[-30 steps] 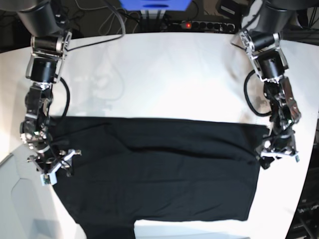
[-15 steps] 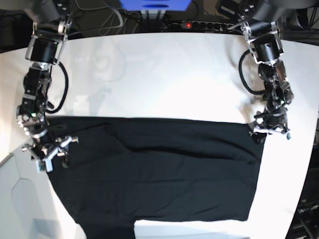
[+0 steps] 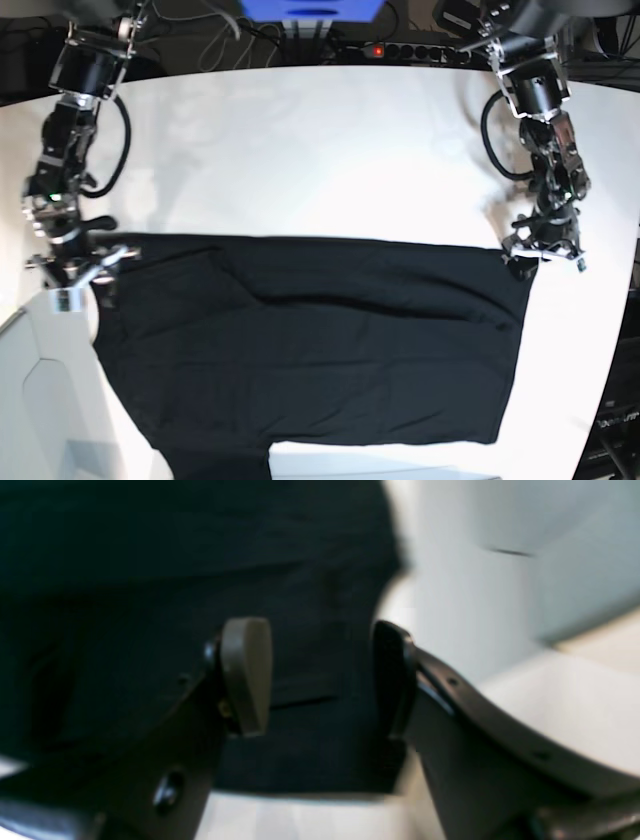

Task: Fold the T-shirt properly
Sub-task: 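Lower the folded shoulder edge onto the shirt body with both grippers, then drag the held shirt edge back toward the robot with both grippers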

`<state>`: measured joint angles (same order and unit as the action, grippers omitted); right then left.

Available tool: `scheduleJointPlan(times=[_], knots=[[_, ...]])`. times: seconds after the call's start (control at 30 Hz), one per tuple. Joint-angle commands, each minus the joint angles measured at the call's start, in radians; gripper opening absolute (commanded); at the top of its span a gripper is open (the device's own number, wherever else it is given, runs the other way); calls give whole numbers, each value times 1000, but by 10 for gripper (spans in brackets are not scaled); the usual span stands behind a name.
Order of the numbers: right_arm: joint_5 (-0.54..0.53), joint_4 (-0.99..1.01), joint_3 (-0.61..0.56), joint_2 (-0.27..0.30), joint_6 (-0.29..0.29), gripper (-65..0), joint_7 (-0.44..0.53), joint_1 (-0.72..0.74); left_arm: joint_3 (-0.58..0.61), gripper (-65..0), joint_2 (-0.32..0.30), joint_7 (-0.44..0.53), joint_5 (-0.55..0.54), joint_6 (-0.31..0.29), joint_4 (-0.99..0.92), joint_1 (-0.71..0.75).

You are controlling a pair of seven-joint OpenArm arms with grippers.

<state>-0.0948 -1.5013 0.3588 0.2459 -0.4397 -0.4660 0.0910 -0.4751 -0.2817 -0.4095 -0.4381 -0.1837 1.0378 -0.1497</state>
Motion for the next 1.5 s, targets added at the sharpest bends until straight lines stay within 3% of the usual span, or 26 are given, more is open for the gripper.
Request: scheduleJointPlan(times=[0.0, 0.13, 0.37, 0.7, 0.9, 1.13, 1.23, 1.37, 1.47], knots=[[-10, 1, 18, 14, 6, -317, 23, 16, 0, -256, -9, -7, -5, 2, 9, -11], [-9, 72, 56, 20, 6, -317, 22, 17, 2, -269, -9, -10, -5, 2, 3, -9], [-6, 173, 75, 20, 6, -317, 31, -20, -6, -466, -9, -7, -5, 0, -86, -18], [-6, 238, 112, 22, 6, -317, 33, -18, 0, -492, -9, -7, -5, 0, -110, -11], [-6, 305, 112, 39, 6, -317, 34, -7, -3, -650, -9, -12, -5, 0, -112, -8], [-6, 359, 107, 57, 6, -327, 34, 5, 0, -650, -9, -9, -5, 0, -110, 12], [-6, 357, 105, 59, 5, -412, 33, 2, -4, -650, -9, -10, -5, 0, -106, 25], [-7, 351, 105, 60, 5, -647, 28, -13, -4, -650, -9, -13, -5, 0, -101, 31], [-10, 305, 105, 62, 5, -650, 31, -43, -6, -650, -9, -13, -5, 0, -93, 52]])
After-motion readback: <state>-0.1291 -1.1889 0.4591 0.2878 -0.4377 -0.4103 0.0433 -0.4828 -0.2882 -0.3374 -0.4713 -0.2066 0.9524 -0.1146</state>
